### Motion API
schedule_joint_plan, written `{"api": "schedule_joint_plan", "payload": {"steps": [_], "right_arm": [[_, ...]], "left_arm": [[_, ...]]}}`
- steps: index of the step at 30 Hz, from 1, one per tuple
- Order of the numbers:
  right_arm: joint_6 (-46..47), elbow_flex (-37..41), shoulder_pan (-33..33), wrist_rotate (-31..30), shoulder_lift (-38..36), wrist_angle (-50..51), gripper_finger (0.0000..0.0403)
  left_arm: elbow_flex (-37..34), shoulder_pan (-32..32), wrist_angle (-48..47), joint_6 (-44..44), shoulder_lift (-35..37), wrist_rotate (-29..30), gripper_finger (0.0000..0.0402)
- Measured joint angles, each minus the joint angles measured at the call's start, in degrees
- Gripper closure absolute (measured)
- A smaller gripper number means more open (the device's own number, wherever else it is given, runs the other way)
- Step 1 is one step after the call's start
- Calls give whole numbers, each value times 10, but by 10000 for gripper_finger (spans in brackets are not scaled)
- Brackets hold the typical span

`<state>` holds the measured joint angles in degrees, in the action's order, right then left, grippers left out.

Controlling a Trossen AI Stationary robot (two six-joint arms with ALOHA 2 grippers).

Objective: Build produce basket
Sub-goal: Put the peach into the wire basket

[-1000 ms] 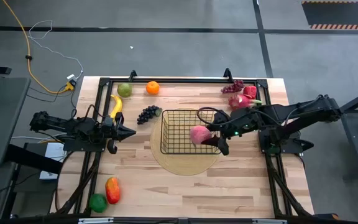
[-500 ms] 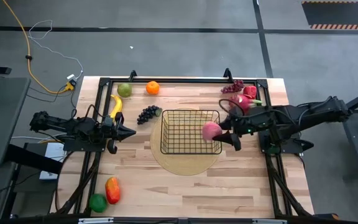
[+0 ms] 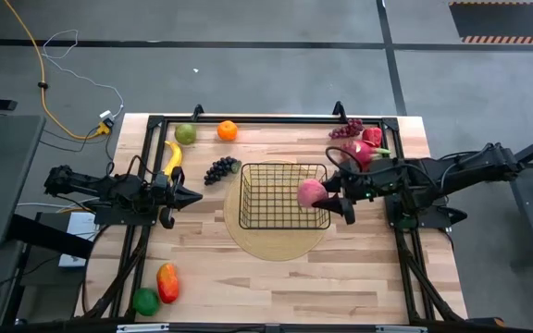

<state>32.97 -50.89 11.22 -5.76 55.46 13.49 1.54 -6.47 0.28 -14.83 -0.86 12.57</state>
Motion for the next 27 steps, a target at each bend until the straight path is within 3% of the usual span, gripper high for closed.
{"api": "schedule_joint_plan", "payload": {"steps": [27], "right_arm": [[-3,0,0,-23,0,-9,157]], "left_arm": [[0,0,0,0,0,0,398]]}}
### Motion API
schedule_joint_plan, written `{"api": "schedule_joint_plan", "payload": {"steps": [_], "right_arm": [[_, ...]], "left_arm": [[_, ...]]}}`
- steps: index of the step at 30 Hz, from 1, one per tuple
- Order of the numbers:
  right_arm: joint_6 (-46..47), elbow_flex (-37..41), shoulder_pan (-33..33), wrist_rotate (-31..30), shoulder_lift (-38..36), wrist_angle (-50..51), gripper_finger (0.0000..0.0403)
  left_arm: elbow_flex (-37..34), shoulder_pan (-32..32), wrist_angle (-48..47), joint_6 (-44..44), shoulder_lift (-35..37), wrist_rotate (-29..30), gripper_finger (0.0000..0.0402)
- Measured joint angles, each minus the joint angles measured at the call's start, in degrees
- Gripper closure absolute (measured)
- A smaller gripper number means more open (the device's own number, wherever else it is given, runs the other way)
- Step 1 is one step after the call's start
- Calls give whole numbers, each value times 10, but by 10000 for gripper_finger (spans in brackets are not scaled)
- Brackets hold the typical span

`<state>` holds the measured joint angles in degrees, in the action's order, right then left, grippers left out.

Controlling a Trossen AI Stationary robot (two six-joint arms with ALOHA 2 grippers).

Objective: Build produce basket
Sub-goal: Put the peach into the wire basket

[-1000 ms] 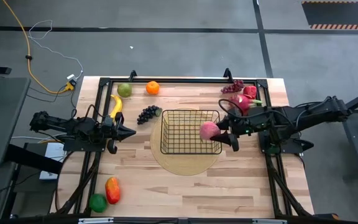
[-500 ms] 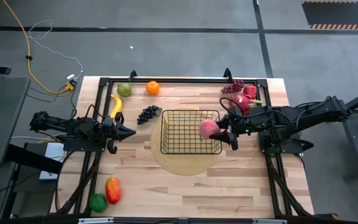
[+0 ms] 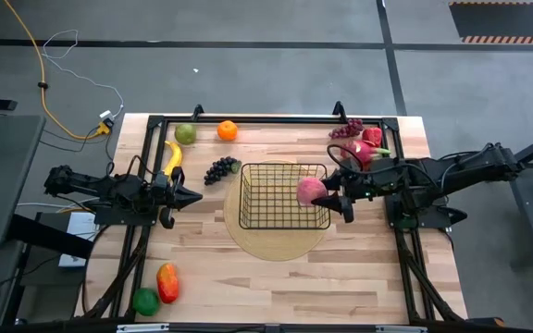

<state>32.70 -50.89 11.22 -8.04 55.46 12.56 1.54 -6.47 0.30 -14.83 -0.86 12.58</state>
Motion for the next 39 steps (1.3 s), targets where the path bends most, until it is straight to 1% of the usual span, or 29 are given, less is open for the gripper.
{"api": "schedule_joint_plan", "payload": {"steps": [13,17,22,27,32,35,39], "right_arm": [[-3,0,-27,-4,2,-13,157],[-3,0,-36,-2,22,-19,157],[-6,-4,-41,3,83,-25,157],[20,-37,-66,-5,146,57,157],[34,-66,-96,7,208,151,157],[55,-68,-111,10,247,176,157],[110,-68,-133,10,300,187,157]], "left_arm": [[0,0,0,0,0,0,398],[0,0,0,0,0,0,398],[0,0,0,0,0,0,398],[0,0,0,0,0,0,398],[0,0,0,0,0,0,398],[0,0,0,0,0,0,398],[0,0,0,0,0,0,398]]}}
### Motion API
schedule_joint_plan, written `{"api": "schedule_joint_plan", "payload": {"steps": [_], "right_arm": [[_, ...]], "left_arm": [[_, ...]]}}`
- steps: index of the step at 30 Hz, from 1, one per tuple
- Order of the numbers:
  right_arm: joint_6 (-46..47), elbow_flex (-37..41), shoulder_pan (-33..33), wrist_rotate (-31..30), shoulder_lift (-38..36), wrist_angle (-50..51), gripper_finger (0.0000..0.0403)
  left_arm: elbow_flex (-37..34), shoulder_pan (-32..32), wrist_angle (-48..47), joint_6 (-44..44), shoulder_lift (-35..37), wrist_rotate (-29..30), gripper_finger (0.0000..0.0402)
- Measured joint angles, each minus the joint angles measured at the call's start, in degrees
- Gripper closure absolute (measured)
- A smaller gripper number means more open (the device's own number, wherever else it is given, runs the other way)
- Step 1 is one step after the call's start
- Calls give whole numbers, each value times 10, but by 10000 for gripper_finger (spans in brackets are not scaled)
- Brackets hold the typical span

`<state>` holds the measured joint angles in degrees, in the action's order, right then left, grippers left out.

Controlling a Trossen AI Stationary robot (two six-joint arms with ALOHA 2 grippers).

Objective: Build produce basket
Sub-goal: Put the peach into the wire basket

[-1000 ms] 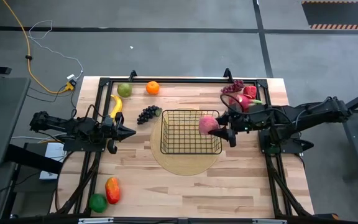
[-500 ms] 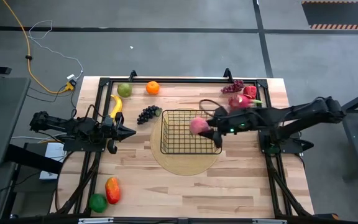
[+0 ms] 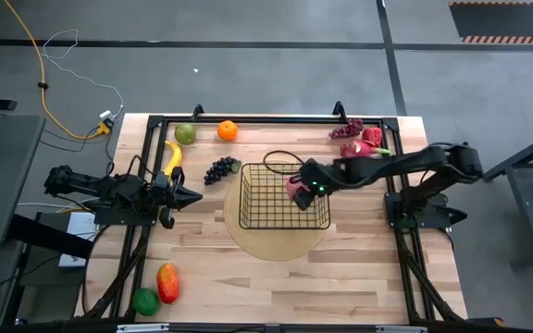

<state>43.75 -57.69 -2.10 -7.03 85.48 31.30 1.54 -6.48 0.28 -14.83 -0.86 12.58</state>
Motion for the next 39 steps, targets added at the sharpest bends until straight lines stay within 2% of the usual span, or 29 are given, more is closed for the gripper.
{"api": "schedule_joint_plan", "payload": {"steps": [7,24,39], "right_arm": [[71,-5,-21,-33,50,-7,157],[89,-6,-24,-29,41,-28,157],[-44,-87,-24,-7,41,-16,157]], "left_arm": [[0,0,0,0,0,0,398],[0,0,0,0,0,0,398],[0,0,0,0,0,0,398]]}}
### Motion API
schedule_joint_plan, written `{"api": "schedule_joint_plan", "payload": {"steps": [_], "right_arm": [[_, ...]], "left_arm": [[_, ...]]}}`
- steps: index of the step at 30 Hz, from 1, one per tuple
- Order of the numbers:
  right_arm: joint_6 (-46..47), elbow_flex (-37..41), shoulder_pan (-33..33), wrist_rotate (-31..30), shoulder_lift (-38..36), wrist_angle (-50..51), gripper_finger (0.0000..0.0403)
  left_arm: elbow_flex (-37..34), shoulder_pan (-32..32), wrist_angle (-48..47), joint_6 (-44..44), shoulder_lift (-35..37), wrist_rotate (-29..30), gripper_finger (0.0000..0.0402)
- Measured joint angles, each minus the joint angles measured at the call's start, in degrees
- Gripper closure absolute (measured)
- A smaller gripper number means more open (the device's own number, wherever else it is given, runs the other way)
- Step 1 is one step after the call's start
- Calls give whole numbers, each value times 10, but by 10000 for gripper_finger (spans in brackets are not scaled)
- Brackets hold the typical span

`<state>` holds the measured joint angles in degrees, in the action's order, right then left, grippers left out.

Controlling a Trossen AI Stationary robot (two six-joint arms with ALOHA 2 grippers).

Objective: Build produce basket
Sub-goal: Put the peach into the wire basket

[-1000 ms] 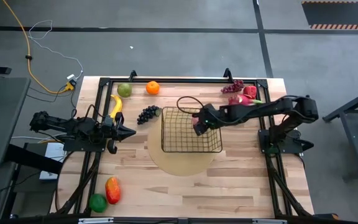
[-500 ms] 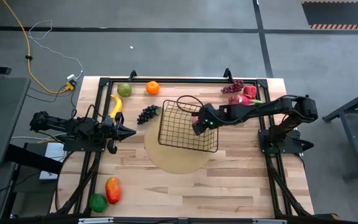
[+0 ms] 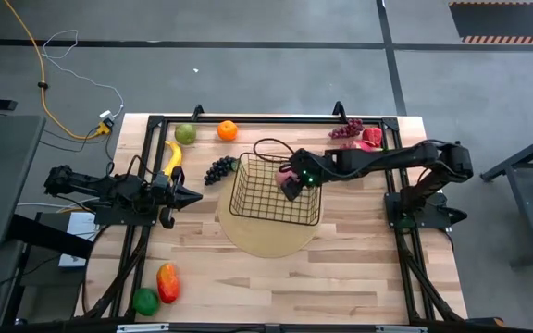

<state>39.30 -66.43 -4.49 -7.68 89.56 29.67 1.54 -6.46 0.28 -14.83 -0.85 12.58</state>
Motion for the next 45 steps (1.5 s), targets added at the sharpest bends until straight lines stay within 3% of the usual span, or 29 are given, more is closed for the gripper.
{"api": "schedule_joint_plan", "payload": {"steps": [10,14,16,20,24,30,36,45], "right_arm": [[-100,-118,2,3,0,-13,157],[-192,-178,-6,109,15,-43,157],[-251,-236,-6,129,37,22,157],[-346,-361,-1,80,103,232,157],[-382,-422,2,76,156,371,157],[-393,-404,18,88,200,462,157],[-345,-305,30,97,205,430,157],[-288,-217,30,96,204,366,157]], "left_arm": [[0,0,0,0,0,0,398],[0,0,0,0,0,0,398],[0,0,0,0,0,0,398],[0,0,0,0,0,0,398],[0,0,0,0,0,0,398],[0,0,0,0,0,0,398],[0,0,0,0,0,0,398],[0,0,0,0,0,0,398]]}}
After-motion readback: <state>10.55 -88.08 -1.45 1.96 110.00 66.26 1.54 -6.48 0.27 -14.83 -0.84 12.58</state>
